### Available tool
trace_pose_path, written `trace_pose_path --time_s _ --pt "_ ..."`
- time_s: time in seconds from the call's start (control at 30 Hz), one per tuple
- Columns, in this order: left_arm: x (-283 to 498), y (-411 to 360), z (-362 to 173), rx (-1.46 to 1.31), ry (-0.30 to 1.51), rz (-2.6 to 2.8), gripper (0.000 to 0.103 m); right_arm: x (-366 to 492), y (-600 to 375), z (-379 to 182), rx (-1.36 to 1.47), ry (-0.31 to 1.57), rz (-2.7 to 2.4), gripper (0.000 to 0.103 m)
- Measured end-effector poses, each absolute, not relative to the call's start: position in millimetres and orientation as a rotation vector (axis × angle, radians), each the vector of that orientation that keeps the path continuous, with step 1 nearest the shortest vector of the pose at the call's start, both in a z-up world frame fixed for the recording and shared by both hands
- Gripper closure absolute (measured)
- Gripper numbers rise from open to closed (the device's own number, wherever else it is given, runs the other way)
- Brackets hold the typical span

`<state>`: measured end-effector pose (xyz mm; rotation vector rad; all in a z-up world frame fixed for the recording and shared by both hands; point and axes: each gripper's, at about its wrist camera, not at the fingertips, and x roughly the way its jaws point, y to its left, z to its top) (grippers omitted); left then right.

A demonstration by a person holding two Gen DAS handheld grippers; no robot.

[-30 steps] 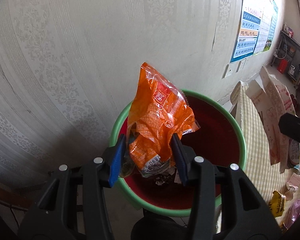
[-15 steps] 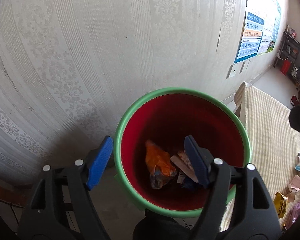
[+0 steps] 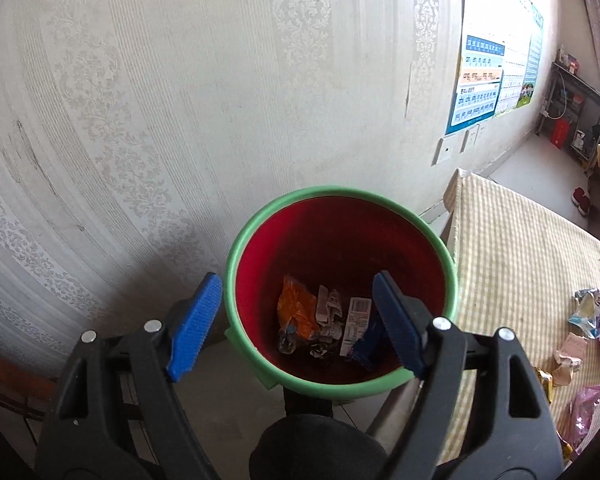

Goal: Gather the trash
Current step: 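Grasp the yellow wrapper with the left gripper while the right grasps the pink foil bag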

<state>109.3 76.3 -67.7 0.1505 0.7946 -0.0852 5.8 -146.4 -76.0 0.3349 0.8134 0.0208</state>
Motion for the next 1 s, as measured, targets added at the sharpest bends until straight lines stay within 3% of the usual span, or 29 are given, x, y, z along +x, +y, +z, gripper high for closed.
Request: trace_pose_path --time_s 0.37,0.7,0.73,0.77,0.9,1.0 --pt "65 24 -83 0.152 0.868 -0.255 0.027 -101 -229 -130 0.466 0.946 -0.256 0.043" --pt "28 -57 -120 0.260 0.992 -0.486 0.027 -110 -242 -179 0.562 1.054 -0.238 0.043" --pt "27 -62 -123 0.264 1.002 -0.498 0.027 -110 -241 -182 0.561 1.065 -0.230 0.047" --pt "27 -67 -126 0.266 1.017 -0.511 0.027 -108 -239 -185 0.559 1.074 -0.221 0.059" --pt "29 -85 -143 0.255 1.095 -0.550 0.031 -106 -236 -182 0.540 1.049 -0.206 0.074" --pt "29 -97 -157 0.275 1.138 -0.565 0.043 -106 -236 -171 0.522 0.996 -0.212 0.075"
